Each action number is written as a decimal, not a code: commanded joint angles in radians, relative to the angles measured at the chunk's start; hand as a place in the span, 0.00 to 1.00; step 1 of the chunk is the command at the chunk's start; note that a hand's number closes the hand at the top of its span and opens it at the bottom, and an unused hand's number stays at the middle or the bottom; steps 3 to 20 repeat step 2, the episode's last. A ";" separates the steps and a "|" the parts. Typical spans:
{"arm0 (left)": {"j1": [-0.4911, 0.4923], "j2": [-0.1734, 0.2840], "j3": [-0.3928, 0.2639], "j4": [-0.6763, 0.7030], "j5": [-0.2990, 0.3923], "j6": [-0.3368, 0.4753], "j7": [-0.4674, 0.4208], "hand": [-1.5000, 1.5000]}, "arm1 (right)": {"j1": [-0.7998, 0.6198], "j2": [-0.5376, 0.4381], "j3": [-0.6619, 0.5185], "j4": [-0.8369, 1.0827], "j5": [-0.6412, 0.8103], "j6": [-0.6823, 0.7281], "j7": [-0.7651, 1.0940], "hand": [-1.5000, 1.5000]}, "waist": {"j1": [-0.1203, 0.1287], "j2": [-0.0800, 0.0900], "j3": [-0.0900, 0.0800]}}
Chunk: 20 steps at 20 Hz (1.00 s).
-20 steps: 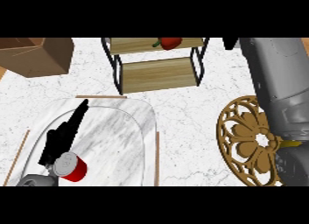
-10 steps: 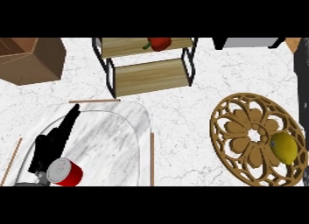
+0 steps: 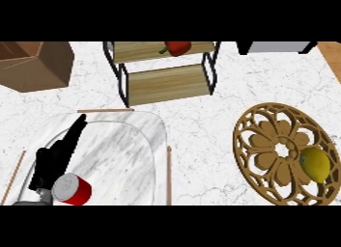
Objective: Pick the bell pepper from the placemat and place it in the tiered shelf
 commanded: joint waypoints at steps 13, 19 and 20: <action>-0.025 -0.067 -0.049 0.024 -0.045 0.031 0.049 0.50 | 0.110 -0.081 -0.020 -0.076 -0.063 0.110 0.022 0.00 | 0.013 0.011 -0.005; -0.025 -0.067 -0.049 0.024 -0.045 0.031 0.049 0.50 | 0.110 -0.081 -0.020 -0.076 -0.063 0.110 0.022 0.00 | 0.013 0.011 -0.005; -0.025 -0.067 -0.049 0.024 -0.045 0.031 0.049 0.50 | 0.110 -0.081 -0.020 -0.076 -0.063 0.110 0.022 0.00 | 0.013 0.011 -0.005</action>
